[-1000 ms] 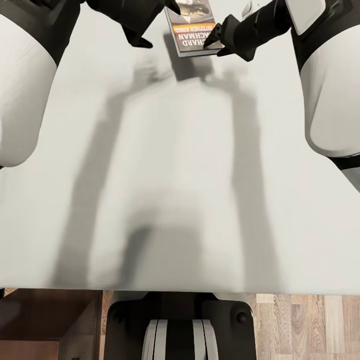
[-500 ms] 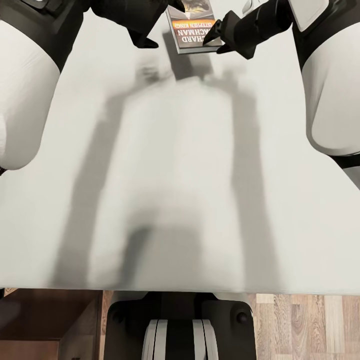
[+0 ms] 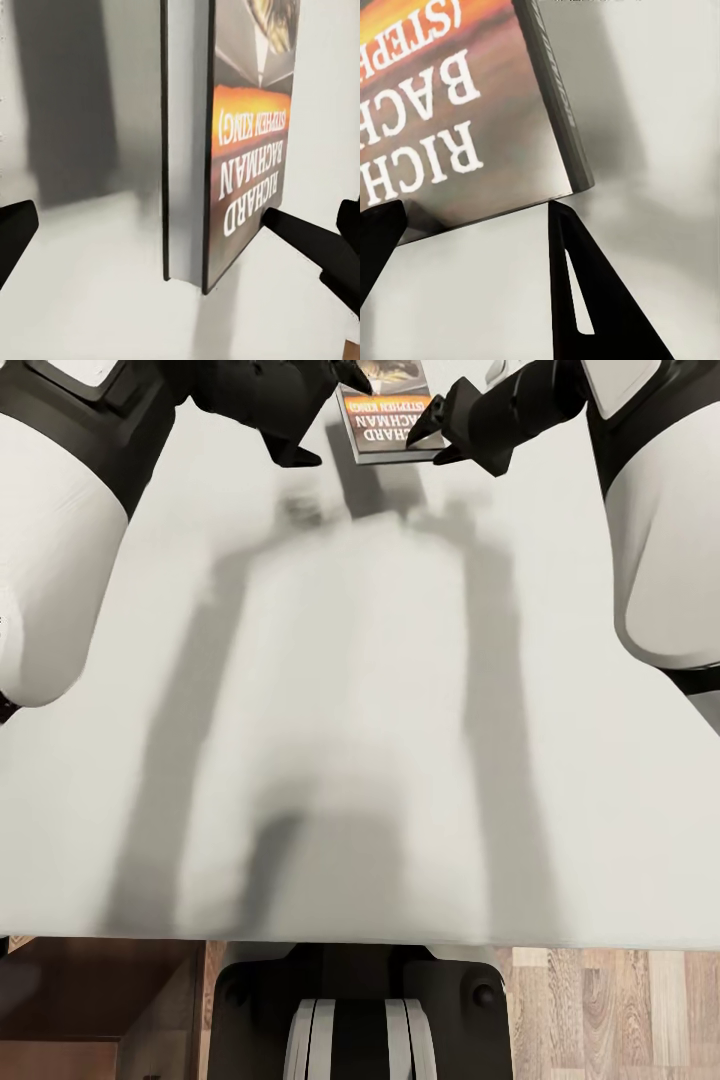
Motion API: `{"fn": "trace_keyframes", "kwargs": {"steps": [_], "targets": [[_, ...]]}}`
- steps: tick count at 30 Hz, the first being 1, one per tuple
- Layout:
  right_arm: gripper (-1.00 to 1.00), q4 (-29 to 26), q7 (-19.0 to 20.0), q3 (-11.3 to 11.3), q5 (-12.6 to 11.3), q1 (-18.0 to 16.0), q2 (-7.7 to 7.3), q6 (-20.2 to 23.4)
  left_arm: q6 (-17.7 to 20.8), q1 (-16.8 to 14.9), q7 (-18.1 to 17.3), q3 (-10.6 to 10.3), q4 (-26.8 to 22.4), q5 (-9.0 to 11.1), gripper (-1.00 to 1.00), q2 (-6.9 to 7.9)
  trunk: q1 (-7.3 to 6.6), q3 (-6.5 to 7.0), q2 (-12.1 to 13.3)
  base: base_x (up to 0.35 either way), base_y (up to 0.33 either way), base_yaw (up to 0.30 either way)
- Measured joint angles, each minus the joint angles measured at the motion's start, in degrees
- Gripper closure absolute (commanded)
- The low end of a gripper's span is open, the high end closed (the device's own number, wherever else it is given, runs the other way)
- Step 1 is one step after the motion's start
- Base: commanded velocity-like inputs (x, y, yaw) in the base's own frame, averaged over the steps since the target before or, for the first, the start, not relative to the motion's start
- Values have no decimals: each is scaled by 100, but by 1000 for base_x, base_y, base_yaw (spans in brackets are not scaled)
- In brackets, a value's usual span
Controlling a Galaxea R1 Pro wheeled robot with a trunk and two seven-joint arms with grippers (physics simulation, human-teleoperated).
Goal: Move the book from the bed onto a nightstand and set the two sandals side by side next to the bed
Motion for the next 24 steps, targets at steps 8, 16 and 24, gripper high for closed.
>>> {"fn": "trace_keyframes", "kwargs": {"steps": [8, 16, 24], "targets": [[100, 25, -7, -60, -1, -39, 0, 0, -117, 78, -68, -5, 57, -5, -100, -7, 0, 0, 0, 0, 0, 0], [100, 39, -11, -79, -3, -63, 4, 0, -265, 125, -95, -7, 77, -11, -100, -11, 0, 0, 0, 0, 0, 0], [100, 121, -1, -164, -163, -99, 12, 0, -447, 160, -104, -11, 83, -20, -100, -23, 0, 0, 0, 0, 0, 0]]}}
